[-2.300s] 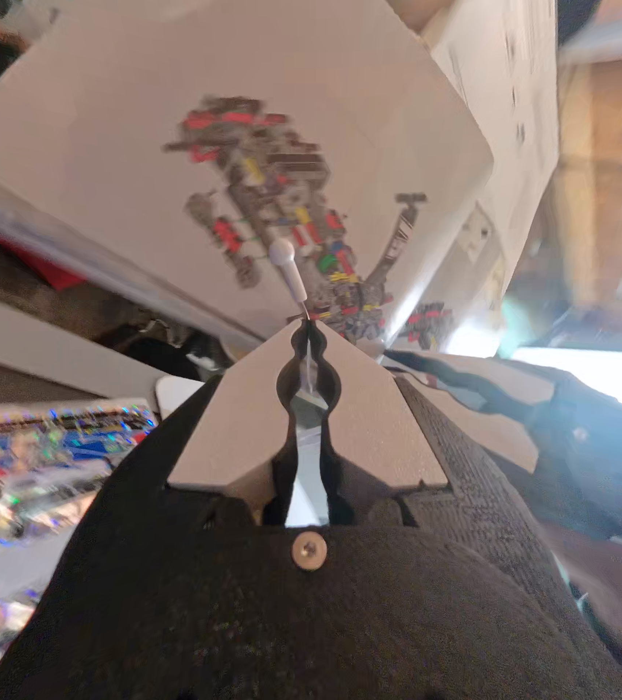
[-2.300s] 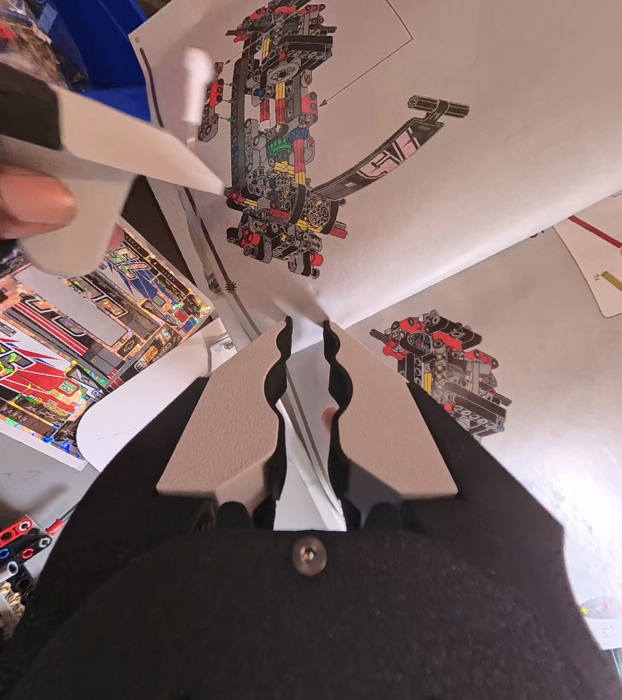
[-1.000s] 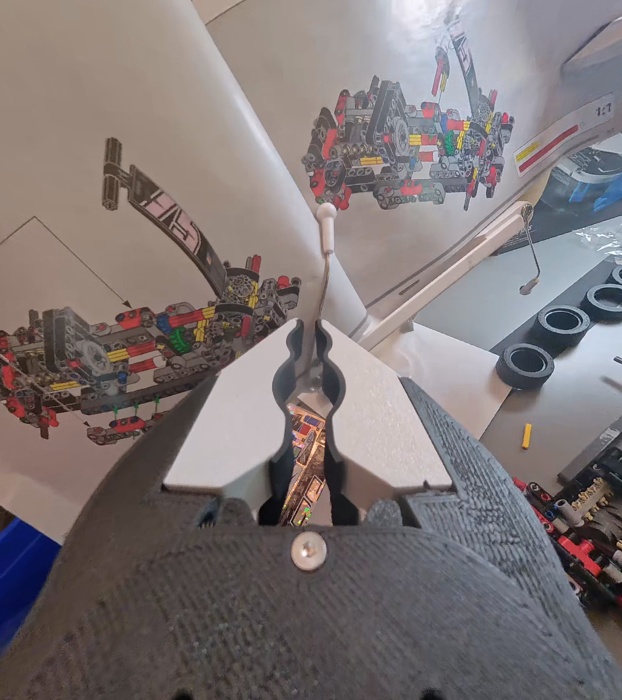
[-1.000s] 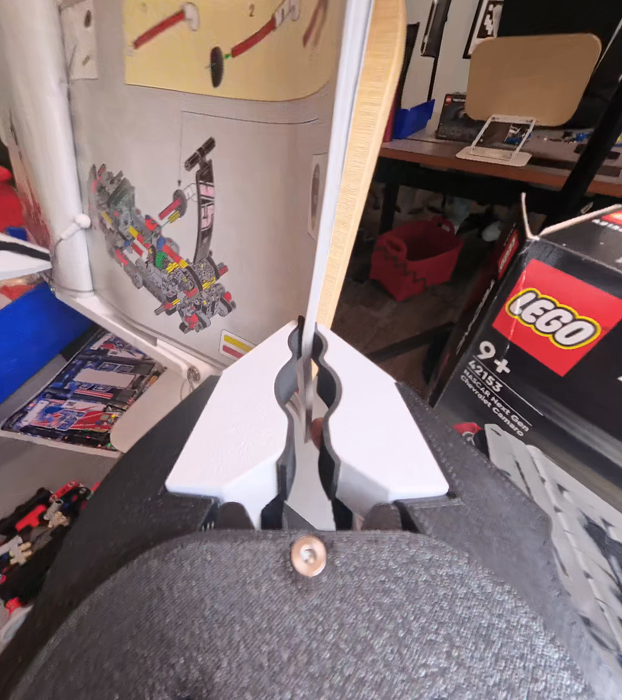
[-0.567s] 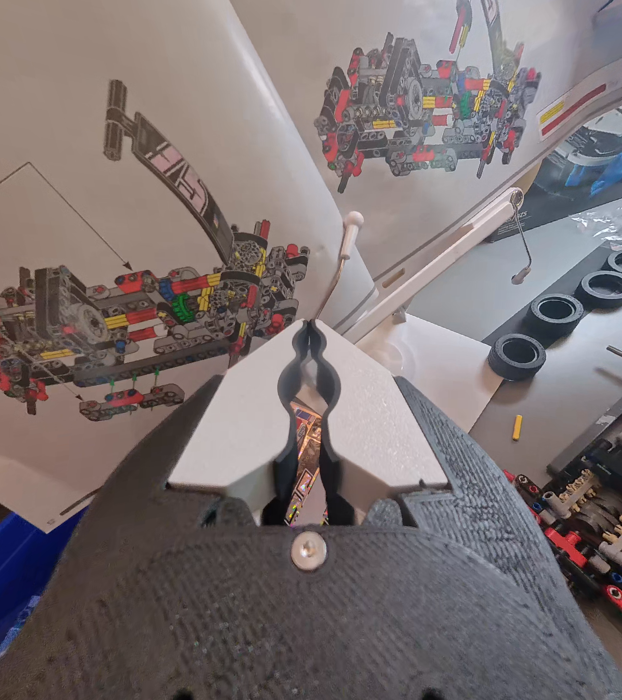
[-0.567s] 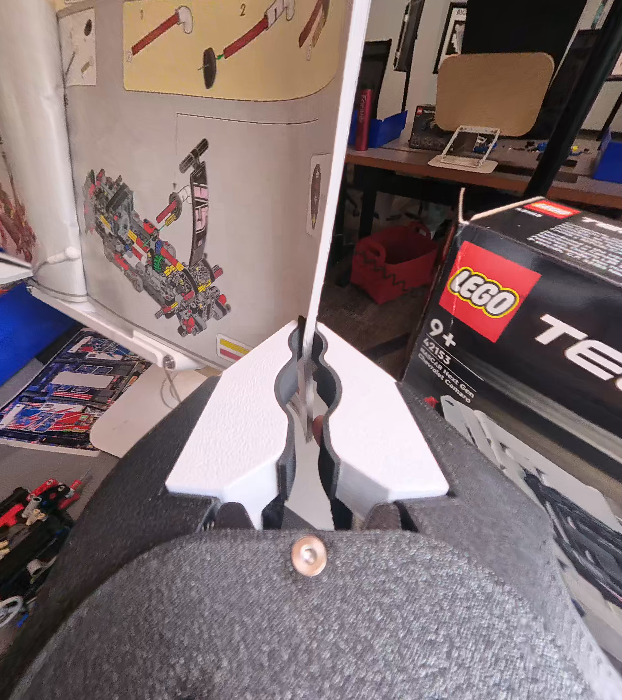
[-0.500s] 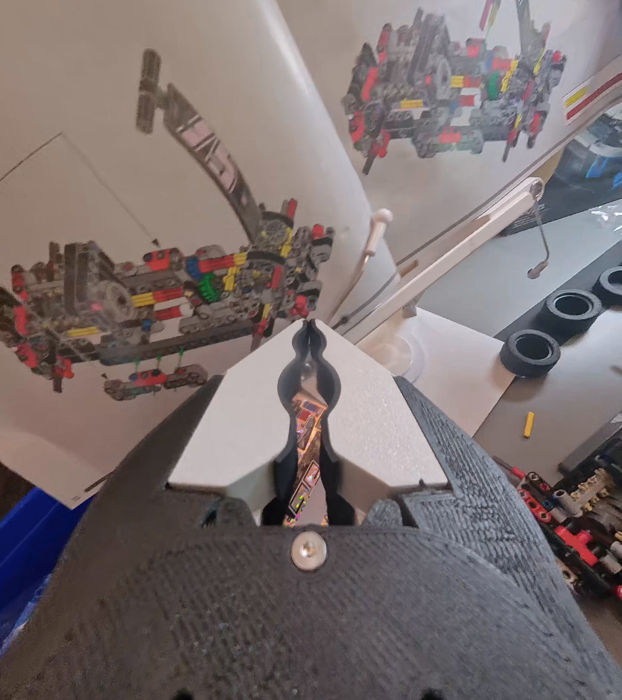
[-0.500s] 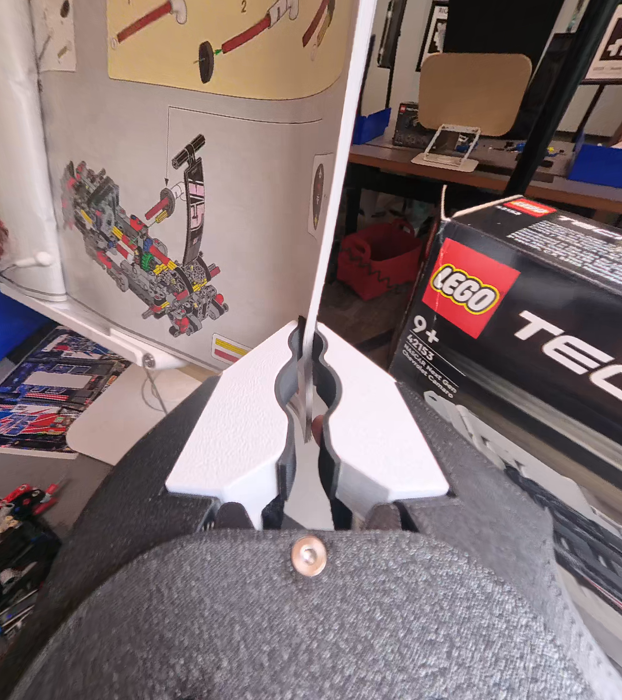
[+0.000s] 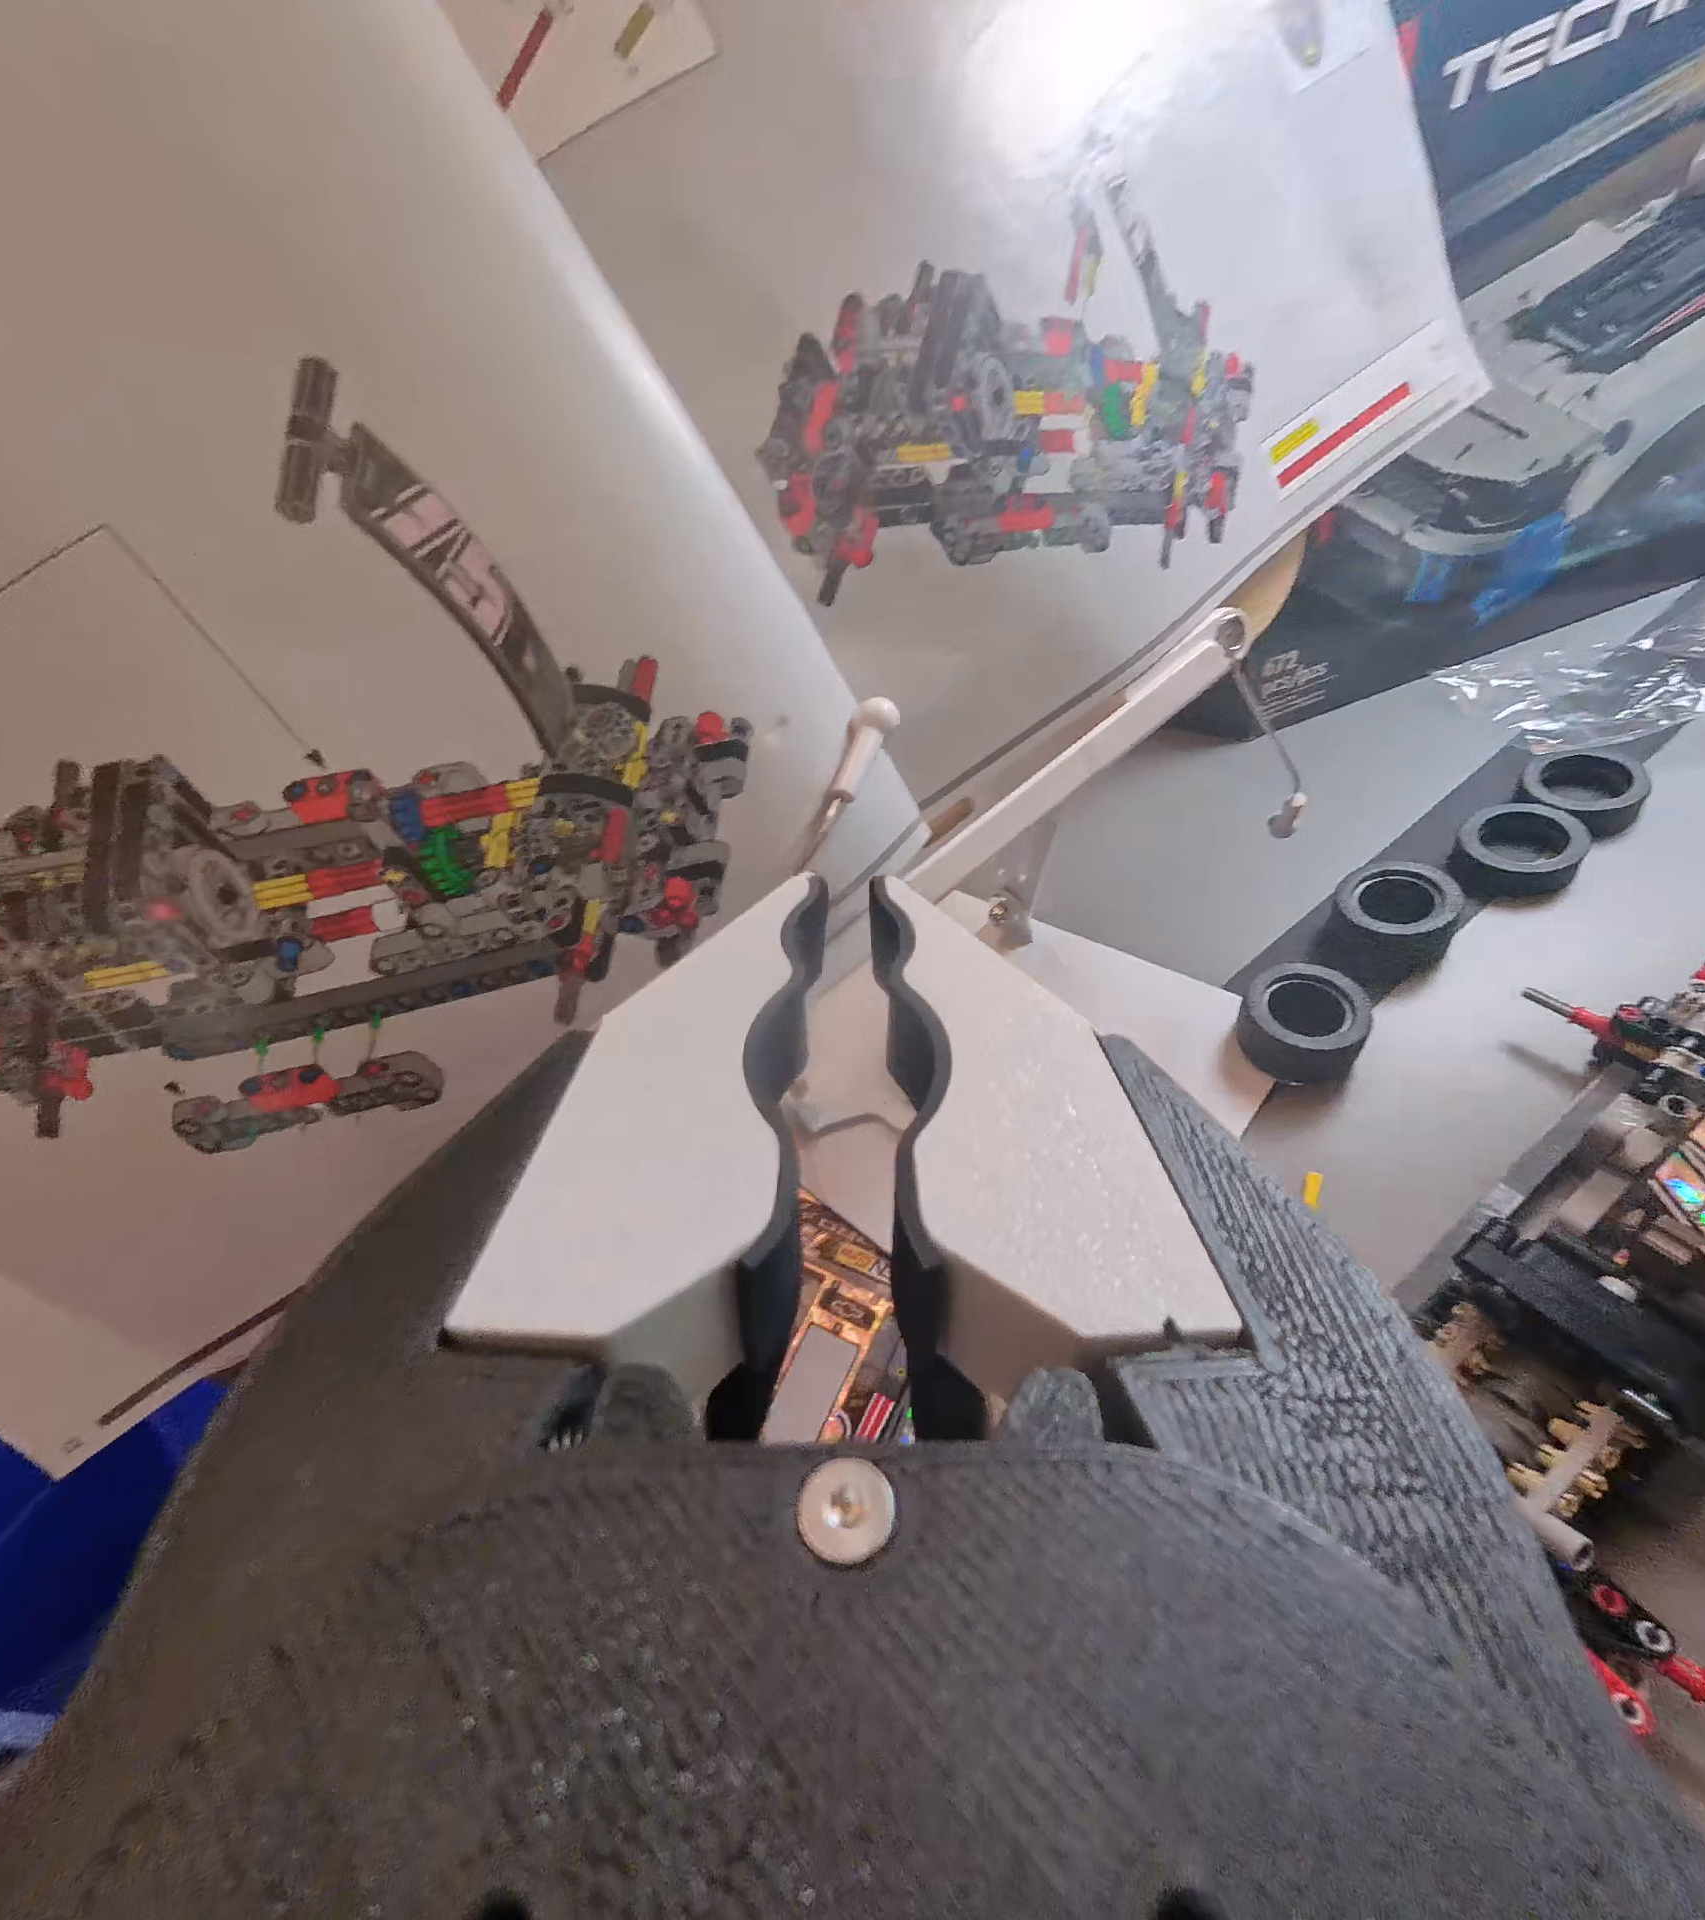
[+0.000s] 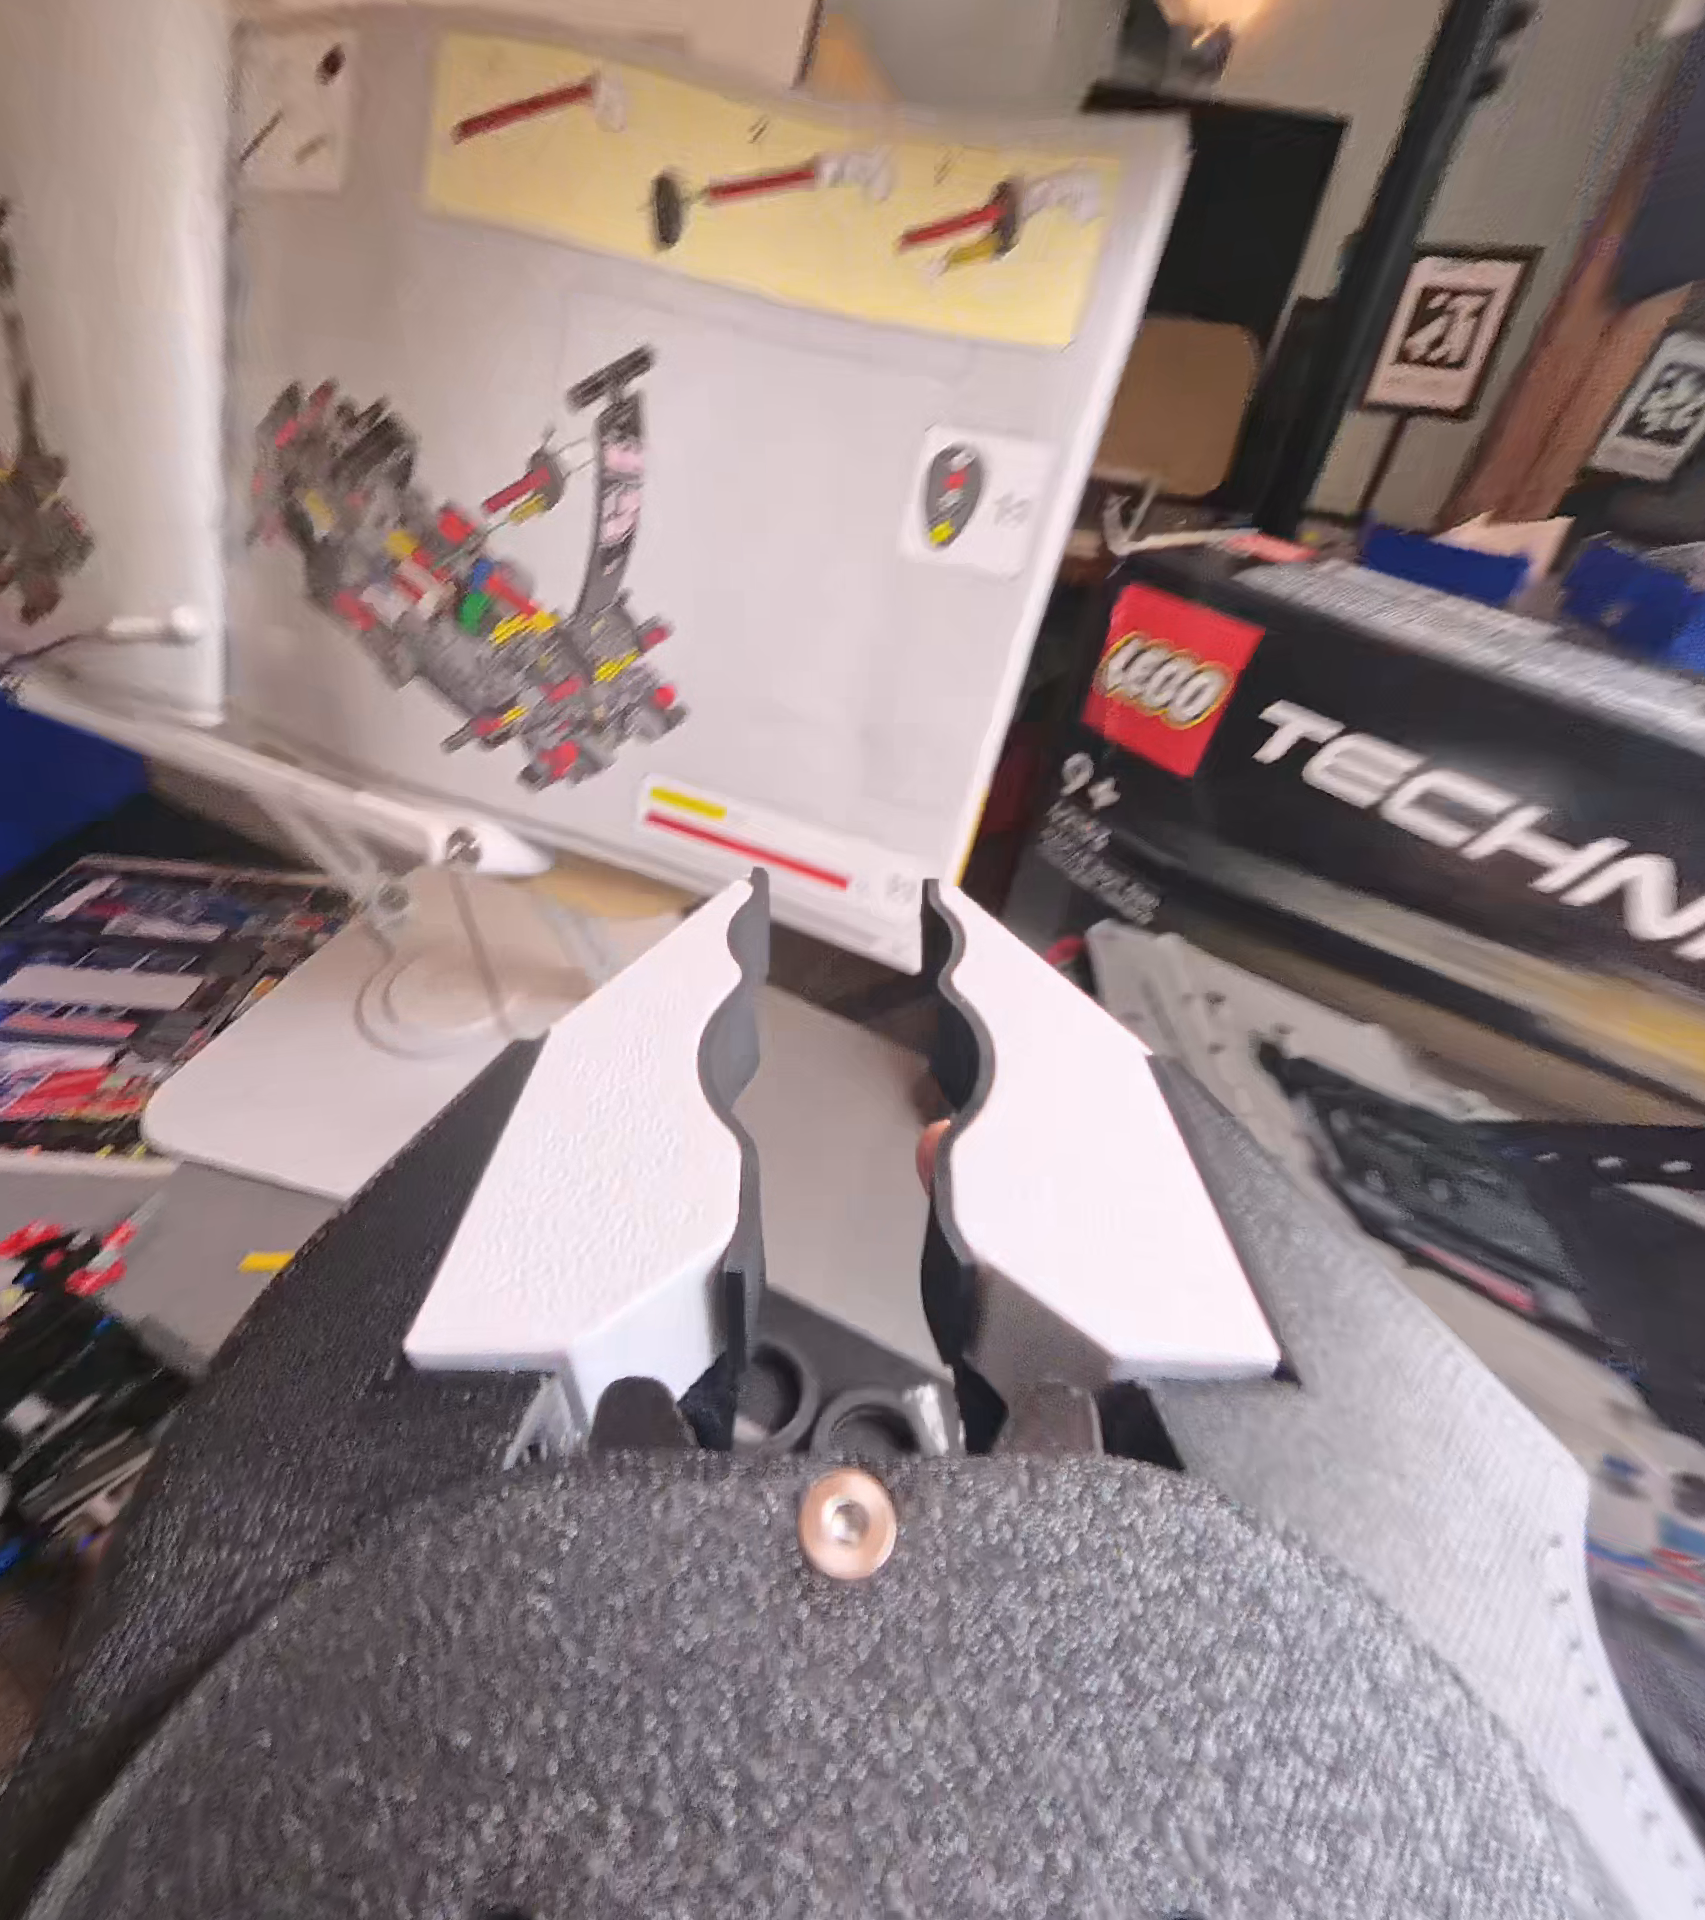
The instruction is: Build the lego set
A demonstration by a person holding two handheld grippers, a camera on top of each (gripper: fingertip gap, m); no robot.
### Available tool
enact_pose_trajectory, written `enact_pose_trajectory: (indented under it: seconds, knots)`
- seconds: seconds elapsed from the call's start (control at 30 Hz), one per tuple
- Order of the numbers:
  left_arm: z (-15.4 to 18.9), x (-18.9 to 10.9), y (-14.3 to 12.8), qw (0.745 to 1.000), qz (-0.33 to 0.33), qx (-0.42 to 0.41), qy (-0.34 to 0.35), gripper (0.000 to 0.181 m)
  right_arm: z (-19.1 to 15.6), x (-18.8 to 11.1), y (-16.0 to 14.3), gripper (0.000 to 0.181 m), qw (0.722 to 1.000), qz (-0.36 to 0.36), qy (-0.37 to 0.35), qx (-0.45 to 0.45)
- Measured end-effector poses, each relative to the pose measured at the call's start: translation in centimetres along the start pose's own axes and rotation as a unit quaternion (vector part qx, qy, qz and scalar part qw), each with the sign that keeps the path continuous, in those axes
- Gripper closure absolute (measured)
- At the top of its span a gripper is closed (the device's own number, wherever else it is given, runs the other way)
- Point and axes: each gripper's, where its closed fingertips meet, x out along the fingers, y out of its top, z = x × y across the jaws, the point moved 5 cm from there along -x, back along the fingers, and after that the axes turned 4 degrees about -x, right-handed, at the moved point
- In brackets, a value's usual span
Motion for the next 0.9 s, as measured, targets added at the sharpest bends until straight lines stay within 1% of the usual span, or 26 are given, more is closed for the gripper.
enact_pose_trajectory:
  seconds: [0.03,0.1,0.17,0.2,0.27,0.33,0.4,0.47,0.5,0.6,0.67,0.73,0.77,0.83,0.9]
  knots:
    - [0.9,0.0,0.1,1.000,0.000,-0.001,-0.012,0.175,-1.5,0.0,-1.1,0.153,1.000,-0.018,0.025,-0.006]
    - [2.9,-0.2,0.1,0.999,0.003,-0.012,-0.043,0.175,-4.8,0.2,-3.1,0.152,0.997,-0.046,0.061,-0.034]
    - [5.0,-1.2,-0.1,0.997,0.020,-0.023,-0.065,0.175,-8.1,0.1,-4.3,0.150,0.993,-0.050,0.085,-0.059]
    - [5.9,-2.0,-0.4,0.997,0.033,-0.027,-0.067,0.175,-9.7,-0.2,-4.5,0.150,0.993,-0.038,0.089,-0.065]
    - [7.1,-4.0,-1.2,0.995,0.074,-0.038,-0.052,0.175,-12.5,-1.4,-4.4,0.148,0.995,0.008,0.078,-0.068]
    - [7.6,-6.3,-2.6,0.991,0.114,-0.064,-0.030,0.174,-14.6,-3.0,-4.5,0.141,0.995,0.057,0.047,-0.065]
    - [7.7,-8.3,-4.7,0.987,0.128,-0.097,-0.008,0.166,-16.3,-4.4,-4.5,0.133,0.994,0.099,0.025,-0.039]
    - [7.2,-10.2,-6.9,0.984,0.129,-0.123,0.018,0.153,-18.1,-5.3,-4.4,0.114,0.995,0.093,0.030,-0.035]
    - [6.9,-11.2,-7.8,0.982,0.125,-0.136,0.030,0.147,-18.9,-5.9,-4.2,0.108,0.995,0.087,0.036,-0.023]
    - [6.2,-14.1,-10.1,0.971,0.132,-0.194,0.047,0.136,-21.6,-8.5,-3.7,0.099,0.995,0.079,0.062,0.029]
    - [5.9,-15.5,-10.9,0.966,0.148,-0.204,0.054,0.133,-22.7,-10.5,-3.7,0.101,0.994,0.089,0.054,0.039]
    - [5.6,-16.1,-10.8,0.968,0.154,-0.191,0.046,0.130,-23.2,-12.0,-4.5,0.108,0.994,0.103,0.037,0.025]
    - [5.4,-16.3,-10.7,0.969,0.159,-0.183,0.045,0.129,-23.5,-12.2,-5.0,0.112,0.993,0.110,0.042,0.006]
    - [5.1,-16.5,-10.4,0.967,0.170,-0.186,0.038,0.130,-23.6,-12.0,-5.6,0.115,0.991,0.114,0.056,-0.030]
    - [4.9,-16.8,-10.3,0.965,0.176,-0.192,0.034,0.130,-23.5,-11.8,-5.9,0.117,0.989,0.121,0.076,-0.034]
